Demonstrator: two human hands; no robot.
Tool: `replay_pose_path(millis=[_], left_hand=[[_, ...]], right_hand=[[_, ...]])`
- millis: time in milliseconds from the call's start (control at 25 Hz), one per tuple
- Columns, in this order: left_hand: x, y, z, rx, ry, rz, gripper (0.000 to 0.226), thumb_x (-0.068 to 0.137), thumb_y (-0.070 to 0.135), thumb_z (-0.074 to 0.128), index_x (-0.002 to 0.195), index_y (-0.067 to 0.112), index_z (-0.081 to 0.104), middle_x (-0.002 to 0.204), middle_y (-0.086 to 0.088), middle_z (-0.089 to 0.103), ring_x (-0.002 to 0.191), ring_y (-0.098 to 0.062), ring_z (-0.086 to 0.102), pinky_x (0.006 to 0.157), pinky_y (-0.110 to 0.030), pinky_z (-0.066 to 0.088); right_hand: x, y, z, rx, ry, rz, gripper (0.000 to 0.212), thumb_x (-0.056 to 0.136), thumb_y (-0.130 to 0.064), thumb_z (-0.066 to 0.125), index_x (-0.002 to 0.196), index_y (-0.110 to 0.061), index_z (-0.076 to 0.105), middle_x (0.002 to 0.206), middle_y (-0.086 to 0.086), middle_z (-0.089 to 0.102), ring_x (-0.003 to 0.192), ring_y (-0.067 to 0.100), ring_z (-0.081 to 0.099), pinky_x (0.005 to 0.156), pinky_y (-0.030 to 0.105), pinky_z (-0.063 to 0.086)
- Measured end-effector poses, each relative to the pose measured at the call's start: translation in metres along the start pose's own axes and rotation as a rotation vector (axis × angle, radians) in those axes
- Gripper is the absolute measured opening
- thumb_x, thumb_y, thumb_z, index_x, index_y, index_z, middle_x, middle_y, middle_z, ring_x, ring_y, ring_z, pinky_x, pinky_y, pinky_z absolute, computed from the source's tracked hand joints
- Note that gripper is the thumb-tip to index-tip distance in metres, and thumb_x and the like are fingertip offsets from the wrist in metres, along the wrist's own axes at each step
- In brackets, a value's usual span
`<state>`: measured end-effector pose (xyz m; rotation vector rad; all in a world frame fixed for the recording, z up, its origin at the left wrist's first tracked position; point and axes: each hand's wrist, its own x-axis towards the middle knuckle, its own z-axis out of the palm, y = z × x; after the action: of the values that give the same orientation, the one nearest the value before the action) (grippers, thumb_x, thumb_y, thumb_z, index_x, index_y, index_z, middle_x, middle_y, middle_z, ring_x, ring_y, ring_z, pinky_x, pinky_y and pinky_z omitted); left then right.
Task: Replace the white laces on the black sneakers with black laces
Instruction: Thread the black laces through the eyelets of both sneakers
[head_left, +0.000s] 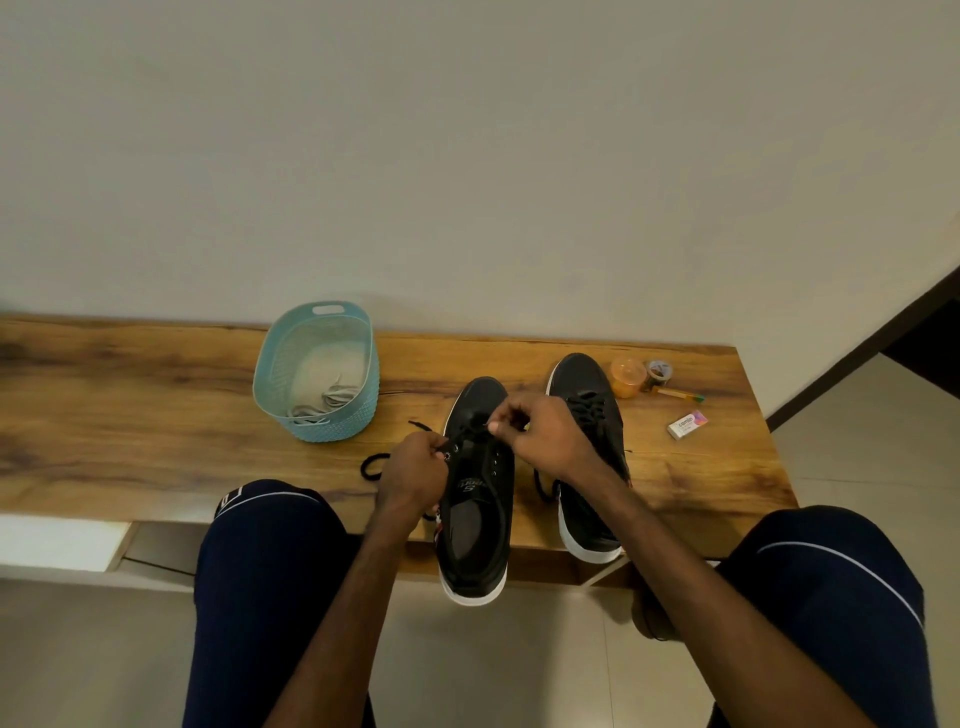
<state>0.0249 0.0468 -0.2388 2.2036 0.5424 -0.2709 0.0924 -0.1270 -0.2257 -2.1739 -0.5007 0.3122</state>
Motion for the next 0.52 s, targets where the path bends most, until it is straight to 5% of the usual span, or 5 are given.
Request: replay_pose_path(millis=[200,360,520], left_hand=[[-0.002,0.0,0.0,-0.008,0.017,-0.012,0.032,0.1,0.004,0.042,0.123,0.008,0.063,0.101,-0.009,0.07,0.07,-0.031,0.069,0.063,-0.045,0.06],[-0.003,0.0,0.002,0.006,0.022,0.016,0.032,0.1,0.006,0.044,0.126,0.008,0.062,0.108,-0.012,0.07,0.084,-0.034,0.069,0.076,-0.049,0.059],[-0.004,-0.002,0.007,-0.219,0.039,-0.04,0.027,0.104,0.017,0.042,0.097,0.018,0.068,0.087,-0.006,0.07,0.075,-0.027,0.067,0.067,-0.048,0.059]], right_hand=[[0.003,-0.002,0.04,-0.278,-0.039,-0.07,0.008,0.091,-0.024,0.068,0.093,-0.017,0.071,0.094,-0.002,0.056,0.092,0.016,0.051,0.08,0.031,0.045],[0.005,-0.002,0.05,-0.404,0.003,-0.055,0.013,0.093,-0.03,0.065,0.096,-0.018,0.071,0.101,0.0,0.058,0.098,0.02,0.05,0.083,0.038,0.047],[0.006,0.0,0.055,-0.42,0.021,0.008,0.012,0.092,-0.032,0.066,0.097,-0.022,0.07,0.102,-0.002,0.06,0.101,0.019,0.053,0.089,0.044,0.045]])
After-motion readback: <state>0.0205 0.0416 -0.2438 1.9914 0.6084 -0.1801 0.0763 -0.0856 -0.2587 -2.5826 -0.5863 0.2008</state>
